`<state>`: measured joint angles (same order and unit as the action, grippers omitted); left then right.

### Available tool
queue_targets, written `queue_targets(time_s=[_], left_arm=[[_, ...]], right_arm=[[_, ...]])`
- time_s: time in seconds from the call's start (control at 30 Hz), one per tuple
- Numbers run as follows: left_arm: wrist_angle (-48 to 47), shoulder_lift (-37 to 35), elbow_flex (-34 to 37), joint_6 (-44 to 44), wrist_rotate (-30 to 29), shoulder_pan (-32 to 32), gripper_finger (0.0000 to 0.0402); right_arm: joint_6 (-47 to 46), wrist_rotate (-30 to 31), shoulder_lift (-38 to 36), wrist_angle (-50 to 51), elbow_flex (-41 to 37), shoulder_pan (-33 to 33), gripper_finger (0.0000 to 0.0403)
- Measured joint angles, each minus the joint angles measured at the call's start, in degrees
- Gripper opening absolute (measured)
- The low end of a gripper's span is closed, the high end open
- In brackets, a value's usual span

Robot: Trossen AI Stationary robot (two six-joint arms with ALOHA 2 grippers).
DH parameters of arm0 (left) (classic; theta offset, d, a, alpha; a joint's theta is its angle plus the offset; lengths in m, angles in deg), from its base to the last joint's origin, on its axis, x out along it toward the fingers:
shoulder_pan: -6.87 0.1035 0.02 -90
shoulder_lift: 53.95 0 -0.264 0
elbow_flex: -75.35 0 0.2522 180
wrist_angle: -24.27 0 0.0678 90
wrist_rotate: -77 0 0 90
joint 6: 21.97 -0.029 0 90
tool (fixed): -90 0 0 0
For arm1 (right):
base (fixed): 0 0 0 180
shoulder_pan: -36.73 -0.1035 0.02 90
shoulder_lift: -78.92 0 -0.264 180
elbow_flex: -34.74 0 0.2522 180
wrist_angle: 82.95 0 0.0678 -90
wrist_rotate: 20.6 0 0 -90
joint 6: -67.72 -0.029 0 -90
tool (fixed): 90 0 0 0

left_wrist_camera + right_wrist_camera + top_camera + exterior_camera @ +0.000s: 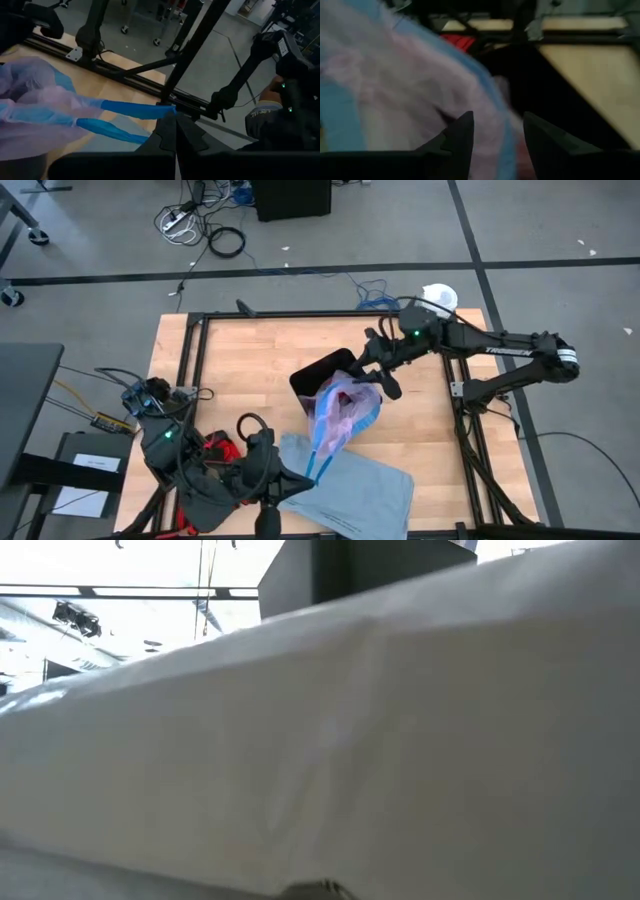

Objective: Place trash/remove bag and relplace
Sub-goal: Remove the pink trash bag from the trash bin

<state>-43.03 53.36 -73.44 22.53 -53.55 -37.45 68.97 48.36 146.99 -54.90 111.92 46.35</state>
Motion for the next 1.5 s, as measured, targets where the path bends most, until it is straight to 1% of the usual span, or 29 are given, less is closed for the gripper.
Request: queue_targets(time_s=[0.1,0.2,0.27,0.4,0.53,0.6,0.63,0.73,0.77,0.8,0.97,1.03,1.13,1.23,1.33,1.5], left_arm=[[0.01,0.01,0.03,1.10,-0.01,-0.07,0.0003],[-0.01,0.00,0.03,0.97,-0.01,-0.09,0.0003],[-0.40,0.00,0.03,0.94,-0.01,-0.09,0.0003],[-0.34,0.00,0.03,0.93,-0.01,-0.07,0.0003],[-0.41,0.00,0.03,0.86,-0.01,-0.07,0.0003],[-0.41,0.00,0.03,0.86,-0.01,-0.07,0.0003],[-0.39,0.00,0.03,0.82,-0.01,-0.07,0.0003],[-0.68,0.00,0.03,0.82,-0.01,-0.07,0.0003],[-1.01,0.00,0.03,0.81,-0.01,-0.07,0.0003],[-1.28,0.00,0.03,0.82,-0.01,-0.07,0.0003],[-3.96,-0.02,0.03,1.01,0.02,-0.05,0.0003],[-5.02,-0.02,0.03,0.92,-0.35,0.19,0.0003],[-6.07,-0.02,0.03,-1.24,-2.88,1.23,0.0003],[-6.25,-0.05,0.03,-4.24,-4.74,3.23,0.0003],[-6.31,-0.06,0.03,-7.25,-4.73,5.39,0.0003],[-6.02,-0.05,0.03,-11.70,-4.78,8.67,0.0003]], right_arm=[[0.36,-1.98,0.24,2.13,0.00,-0.21,0.0169],[1.81,0.33,0.22,4.37,0.00,-0.59,0.0168],[3.72,1.97,0.25,6.38,0.00,-0.59,0.0161],[8.10,2.21,2.67,9.04,0.00,-0.58,0.0142],[9.03,2.39,5.99,7.50,0.02,-0.57,0.0128],[8.99,3.33,6.94,6.94,0.11,-0.57,0.0112],[9.00,3.77,7.00,6.88,0.09,-0.57,0.0097],[9.86,5.27,6.30,6.87,-0.06,-0.57,0.0029],[10.78,5.70,5.56,6.65,-0.09,-0.57,0.0015],[11.24,7.12,4.57,6.18,-0.09,-0.60,0.0010],[13.93,13.46,-1.30,3.30,-0.04,-1.33,0.0001],[16.27,14.18,-4.04,2.04,0.40,-1.44,0.0000],[20.54,14.32,-7.60,-0.84,1.77,-1.73,0.0000],[22.16,13.88,-9.19,-1.76,4.23,-1.75,0.0000],[22.85,13.64,-9.28,-1.21,7.62,-1.75,0.0000],[22.43,10.84,-7.69,0.43,11.72,-1.75,0.0000]])
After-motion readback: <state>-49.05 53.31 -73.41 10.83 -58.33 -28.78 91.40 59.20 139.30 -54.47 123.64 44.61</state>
